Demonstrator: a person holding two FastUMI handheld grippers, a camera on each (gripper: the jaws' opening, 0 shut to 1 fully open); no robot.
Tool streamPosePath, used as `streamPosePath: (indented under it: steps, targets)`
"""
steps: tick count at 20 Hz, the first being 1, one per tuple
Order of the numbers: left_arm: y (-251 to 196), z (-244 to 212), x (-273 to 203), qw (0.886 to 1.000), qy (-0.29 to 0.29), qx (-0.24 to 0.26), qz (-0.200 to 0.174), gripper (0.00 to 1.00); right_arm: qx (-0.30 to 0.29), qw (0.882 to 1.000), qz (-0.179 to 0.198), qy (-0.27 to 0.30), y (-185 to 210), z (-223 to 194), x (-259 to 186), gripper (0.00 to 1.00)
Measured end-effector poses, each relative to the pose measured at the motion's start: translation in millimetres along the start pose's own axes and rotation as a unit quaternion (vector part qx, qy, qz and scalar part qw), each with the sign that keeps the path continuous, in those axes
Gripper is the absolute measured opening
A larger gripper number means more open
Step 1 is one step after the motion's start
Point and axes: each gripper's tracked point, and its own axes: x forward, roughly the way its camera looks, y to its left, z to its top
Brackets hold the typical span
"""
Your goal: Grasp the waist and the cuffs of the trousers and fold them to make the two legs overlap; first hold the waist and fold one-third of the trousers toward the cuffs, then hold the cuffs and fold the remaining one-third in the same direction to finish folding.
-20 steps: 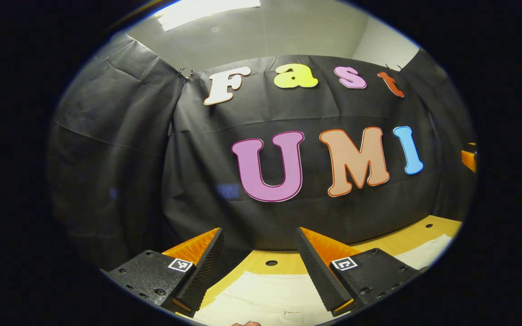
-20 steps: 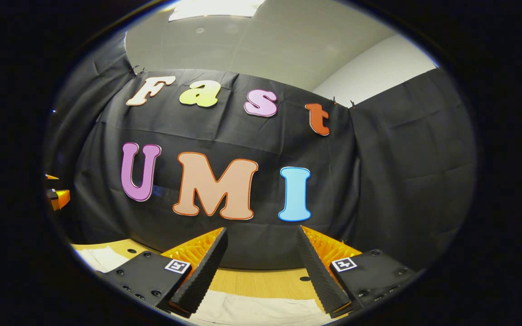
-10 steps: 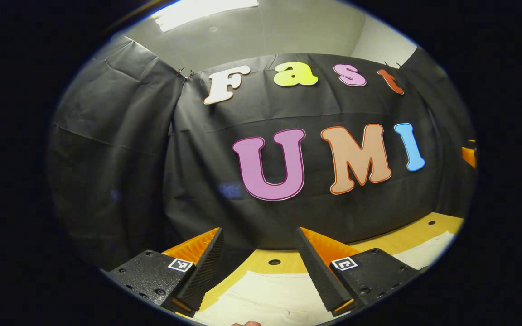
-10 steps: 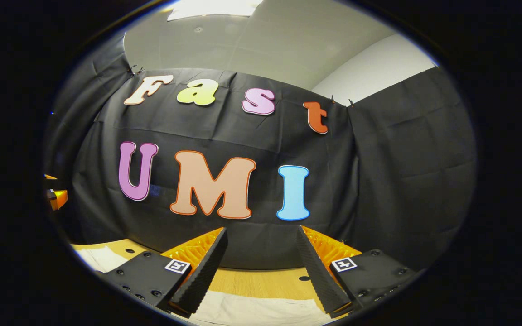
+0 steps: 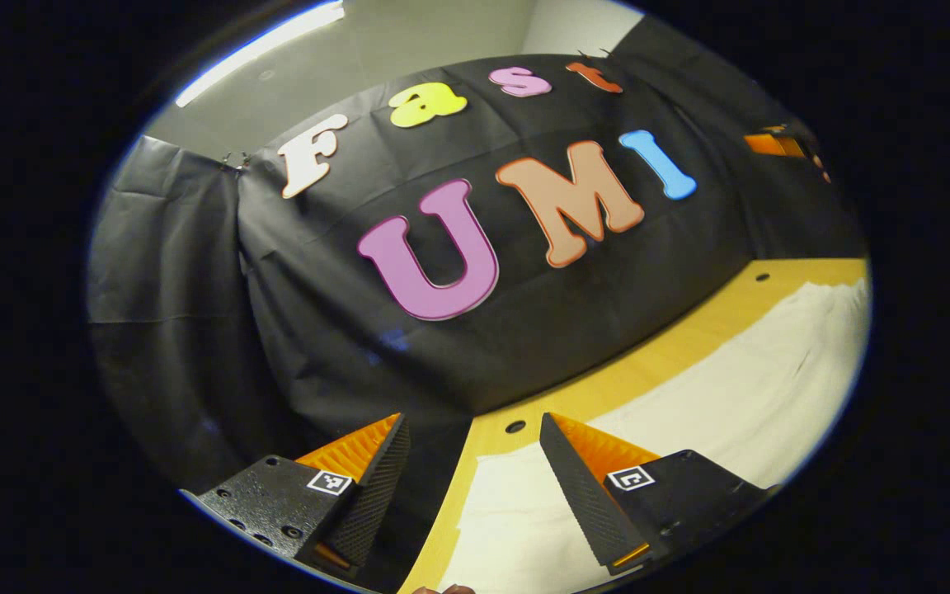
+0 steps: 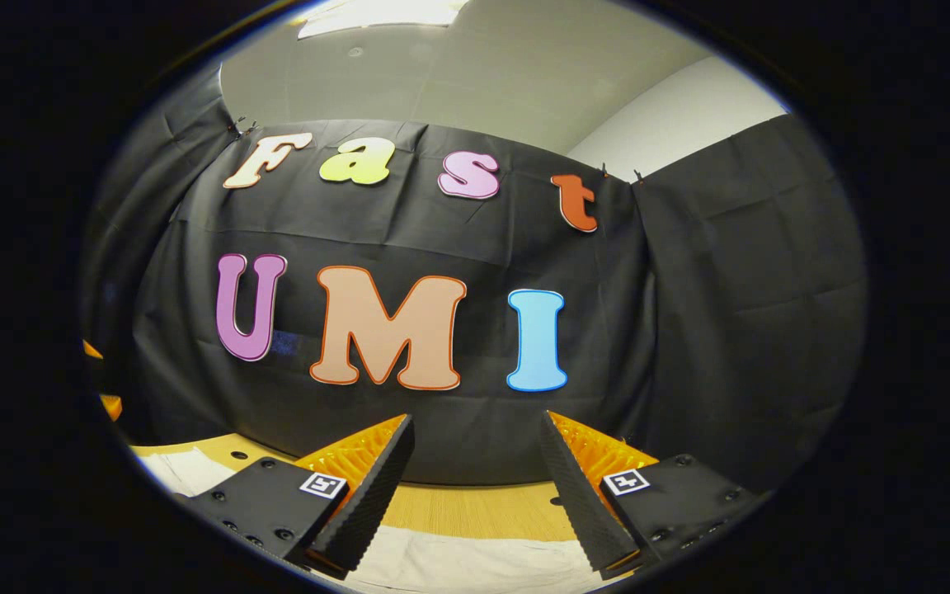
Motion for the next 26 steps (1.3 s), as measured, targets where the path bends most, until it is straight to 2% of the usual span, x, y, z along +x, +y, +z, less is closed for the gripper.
streamPosePath:
  steps: [2,5,8,11,12,14,19,24,26]
  targets:
    - [-12.2,-30.4,-10.3,0.998,0.030,0.042,-0.027,0.96,0.002,1.000,-0.002,-0.002,-3.4,0.5,1.9,0.97]
    - [-35.2,-71.7,-28.5,0.989,0.071,0.101,-0.081,0.96,0.003,1.000,-0.003,0.003,-6.4,-6.8,4.1,0.97]
    - [-61.4,-108.9,-49.5,0.973,0.103,0.152,-0.141,0.97,0.009,1.000,0.005,0.012,-2.9,-15.8,5.6,0.97]
    - [-76.8,-134.6,-59.1,0.956,0.133,0.187,-0.183,0.97,-0.002,1.000,0.016,0.014,2.7,-20.2,5.2,0.97]
    - [-82.5,-153.6,-69.5,0.944,0.152,0.206,-0.207,0.97,-0.004,1.000,0.021,0.015,4.7,-21.3,5.4,0.97]
    - [-84.9,-166.0,-82.2,0.931,0.166,0.228,-0.232,0.97,-0.006,1.000,0.024,0.017,5.4,-22.6,5.7,0.97]
    - [-97.6,-201.4,-112.5,0.884,0.195,0.306,-0.296,0.97,-0.008,0.999,0.030,0.027,5.6,-30.9,4.4,0.97]
    - [-108.2,-228.0,-128.1,0.848,0.222,0.346,-0.333,0.97,-0.013,0.999,0.024,0.027,-2.5,-30.9,0.9,0.97]
    - [-113.8,-227.5,-128.4,0.836,0.210,0.370,-0.346,0.95,-0.016,0.999,0.017,0.025,-9.2,-29.5,-0.8,0.97]
